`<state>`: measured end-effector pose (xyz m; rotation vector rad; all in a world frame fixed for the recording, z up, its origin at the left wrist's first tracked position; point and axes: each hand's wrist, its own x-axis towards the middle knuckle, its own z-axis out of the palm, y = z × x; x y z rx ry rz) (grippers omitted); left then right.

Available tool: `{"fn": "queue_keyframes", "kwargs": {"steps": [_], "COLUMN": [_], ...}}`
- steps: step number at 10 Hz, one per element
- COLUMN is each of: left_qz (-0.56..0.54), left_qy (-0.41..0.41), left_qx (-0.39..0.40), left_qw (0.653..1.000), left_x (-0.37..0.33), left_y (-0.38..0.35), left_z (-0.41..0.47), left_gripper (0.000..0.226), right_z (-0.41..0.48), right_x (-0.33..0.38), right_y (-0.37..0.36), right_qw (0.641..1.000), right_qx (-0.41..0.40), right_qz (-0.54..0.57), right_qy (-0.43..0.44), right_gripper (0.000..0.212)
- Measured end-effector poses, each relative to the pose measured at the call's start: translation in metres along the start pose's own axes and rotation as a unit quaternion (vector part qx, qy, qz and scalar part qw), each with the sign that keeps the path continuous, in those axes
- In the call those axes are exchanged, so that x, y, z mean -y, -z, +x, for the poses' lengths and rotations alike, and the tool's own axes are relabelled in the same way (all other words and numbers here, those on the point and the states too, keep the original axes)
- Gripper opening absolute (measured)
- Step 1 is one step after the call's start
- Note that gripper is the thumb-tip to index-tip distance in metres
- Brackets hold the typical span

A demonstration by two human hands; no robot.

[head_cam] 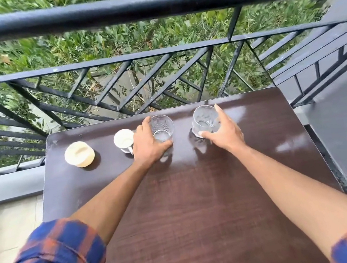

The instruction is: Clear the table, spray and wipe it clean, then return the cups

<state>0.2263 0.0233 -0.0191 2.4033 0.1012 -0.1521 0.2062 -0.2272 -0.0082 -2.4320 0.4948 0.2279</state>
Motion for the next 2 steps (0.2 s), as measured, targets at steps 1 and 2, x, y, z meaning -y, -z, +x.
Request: {"fn": "queue_keyframes", "kwargs": {"steps": [1,2], "left_qz": [-0.055,-0.053], "left_qy": [0.005,0.035], "left_qx": [-0.016,-0.005], "left_qw": [0.998,0.998], "left_x": [0.012,0.026], "left_y": [0.001,-0.001], "left_z": [-0.019,-0.042], "left_gripper": [0.103,0.07], "right_z": [-0.011,-0.022], "right_x": [-0.012,-0.023], "right_y": [0.0,0.0], "right_qw": [1.0,0.999], "right_qx": [-0.017,-0.01], "right_qz": [-0.003,-0.023], "right_qy": [-0.008,-0.027], "right_gripper": [0.083,0.051]}}
